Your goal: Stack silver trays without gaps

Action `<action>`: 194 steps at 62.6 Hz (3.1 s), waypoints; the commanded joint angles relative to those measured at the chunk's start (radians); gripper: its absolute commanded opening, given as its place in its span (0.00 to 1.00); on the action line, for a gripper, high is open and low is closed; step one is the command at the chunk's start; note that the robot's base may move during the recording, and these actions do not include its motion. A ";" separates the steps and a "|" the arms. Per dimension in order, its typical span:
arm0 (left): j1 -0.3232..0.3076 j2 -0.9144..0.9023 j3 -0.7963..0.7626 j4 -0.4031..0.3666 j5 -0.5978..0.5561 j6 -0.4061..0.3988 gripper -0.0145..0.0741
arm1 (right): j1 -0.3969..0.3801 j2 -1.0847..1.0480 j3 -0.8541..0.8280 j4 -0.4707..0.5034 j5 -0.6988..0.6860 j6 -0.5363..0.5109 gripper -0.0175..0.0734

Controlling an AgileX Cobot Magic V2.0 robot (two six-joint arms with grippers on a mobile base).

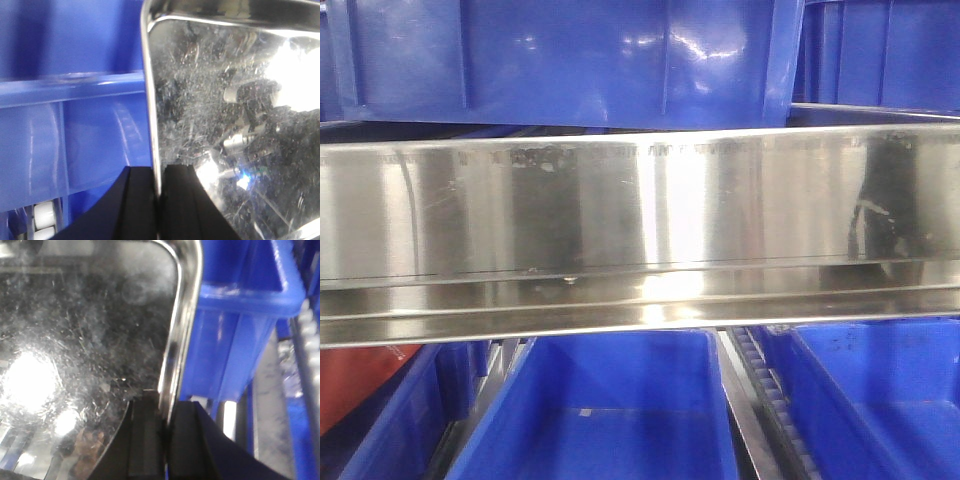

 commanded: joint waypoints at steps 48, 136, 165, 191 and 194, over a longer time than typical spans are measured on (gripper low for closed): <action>-0.012 -0.018 -0.008 -0.001 -0.087 0.002 0.15 | 0.003 -0.026 -0.008 -0.066 -0.194 -0.030 0.12; -0.012 -0.018 -0.008 -0.001 -0.097 0.002 0.15 | 0.003 -0.026 -0.008 -0.066 -0.212 -0.030 0.12; -0.012 -0.018 -0.008 -0.001 -0.097 0.002 0.15 | 0.003 -0.026 -0.008 -0.066 -0.212 -0.030 0.12; -0.012 -0.018 -0.008 -0.001 -0.097 0.002 0.15 | 0.003 -0.026 -0.008 -0.066 -0.212 -0.030 0.12; -0.012 -0.018 -0.008 -0.001 -0.097 0.002 0.15 | 0.003 -0.026 -0.008 -0.066 -0.212 -0.030 0.12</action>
